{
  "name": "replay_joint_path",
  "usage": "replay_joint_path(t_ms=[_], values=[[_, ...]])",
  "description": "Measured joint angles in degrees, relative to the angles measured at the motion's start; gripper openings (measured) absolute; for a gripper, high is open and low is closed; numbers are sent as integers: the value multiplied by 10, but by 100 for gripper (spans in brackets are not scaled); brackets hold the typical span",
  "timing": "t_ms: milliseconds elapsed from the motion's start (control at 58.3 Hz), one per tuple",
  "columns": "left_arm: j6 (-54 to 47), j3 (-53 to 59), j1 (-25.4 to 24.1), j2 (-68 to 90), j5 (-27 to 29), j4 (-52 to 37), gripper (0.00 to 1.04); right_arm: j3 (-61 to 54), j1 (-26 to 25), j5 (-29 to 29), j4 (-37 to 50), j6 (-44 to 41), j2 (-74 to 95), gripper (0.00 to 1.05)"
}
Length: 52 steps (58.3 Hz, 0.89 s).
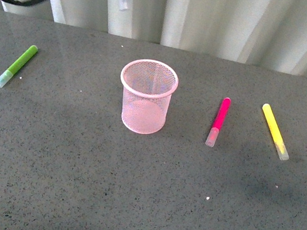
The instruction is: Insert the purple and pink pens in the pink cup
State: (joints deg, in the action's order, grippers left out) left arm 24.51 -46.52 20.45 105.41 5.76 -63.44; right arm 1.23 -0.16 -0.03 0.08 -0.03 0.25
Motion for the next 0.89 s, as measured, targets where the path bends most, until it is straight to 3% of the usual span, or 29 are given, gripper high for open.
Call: replay_joint_path(t_ms=[103, 309, 891], values=[[2, 0, 33, 52, 10, -52, 13, 0, 0, 0, 0, 0, 0, 98], [-5, -15, 43, 131, 1, -88, 13, 0, 0, 0, 0, 0, 0, 98], [-53, -50, -24, 216, -43, -105, 13, 0, 0, 0, 0, 0, 0, 98]])
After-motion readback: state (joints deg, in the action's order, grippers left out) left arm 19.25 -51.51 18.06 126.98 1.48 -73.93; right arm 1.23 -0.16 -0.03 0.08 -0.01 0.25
